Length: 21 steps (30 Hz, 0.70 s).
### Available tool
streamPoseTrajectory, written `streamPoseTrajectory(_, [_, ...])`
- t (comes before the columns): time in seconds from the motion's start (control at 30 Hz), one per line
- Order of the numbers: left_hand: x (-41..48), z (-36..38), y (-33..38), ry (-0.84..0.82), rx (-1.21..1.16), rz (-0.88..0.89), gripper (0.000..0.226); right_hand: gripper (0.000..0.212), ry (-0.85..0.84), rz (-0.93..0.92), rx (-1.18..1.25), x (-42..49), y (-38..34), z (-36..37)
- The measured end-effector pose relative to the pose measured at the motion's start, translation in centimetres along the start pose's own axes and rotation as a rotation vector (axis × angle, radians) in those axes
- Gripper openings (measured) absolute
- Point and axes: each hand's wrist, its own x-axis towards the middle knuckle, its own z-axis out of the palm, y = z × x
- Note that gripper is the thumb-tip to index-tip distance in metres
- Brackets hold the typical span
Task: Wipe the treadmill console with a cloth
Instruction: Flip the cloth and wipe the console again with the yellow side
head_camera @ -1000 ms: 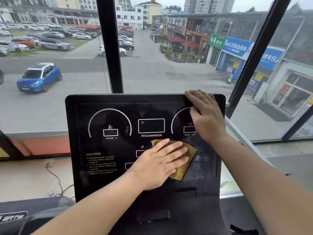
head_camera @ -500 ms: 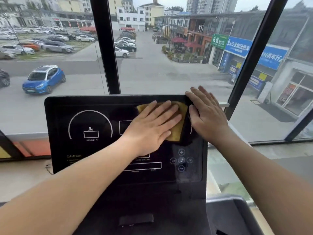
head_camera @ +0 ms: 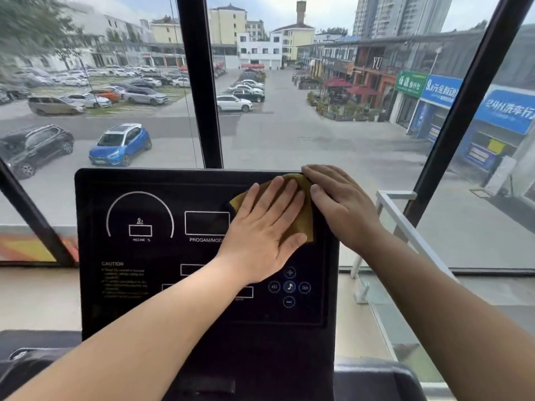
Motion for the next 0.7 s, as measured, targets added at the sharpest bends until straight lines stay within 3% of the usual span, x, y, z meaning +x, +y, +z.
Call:
streamPoseTrajectory(0.1, [-1.6,1.7,2.8,-0.01,0.021,-0.1,0.072,0.049,0.005,-0.015,-0.01,0.0,0.3,0.0])
streamPoseTrajectory(0.3, [0.8,-0.6,-0.9,-0.028,0.052,0.117,0.064,0.047,-0.001,-0.03,-0.04,0.0,0.4,-0.2])
streamPoseTrajectory(0.47, [-0.3,1.1,3.4,0.005,0.002,-0.055,0.067,0.042,0.023,-0.02,-0.02,0.3,0.3,-0.2])
streamPoseTrajectory(0.57, [-6.1,3.9,6.7,-0.114,0.032,0.176,0.064,0.043,0.021,-0.068,-0.096,0.0,0.7,0.1])
streamPoseTrajectory(0.63, [-6.9,4.0,5.4,-0.183,0.087,0.368,0.062,0.048,0.008,-0.152,-0.217,-0.3,1.3,0.1])
streamPoseTrajectory(0.7, [-4.8,2.8,2.6,-0.142,0.134,0.464,0.061,0.053,-0.007,-0.2,-0.298,-0.3,1.8,0.0])
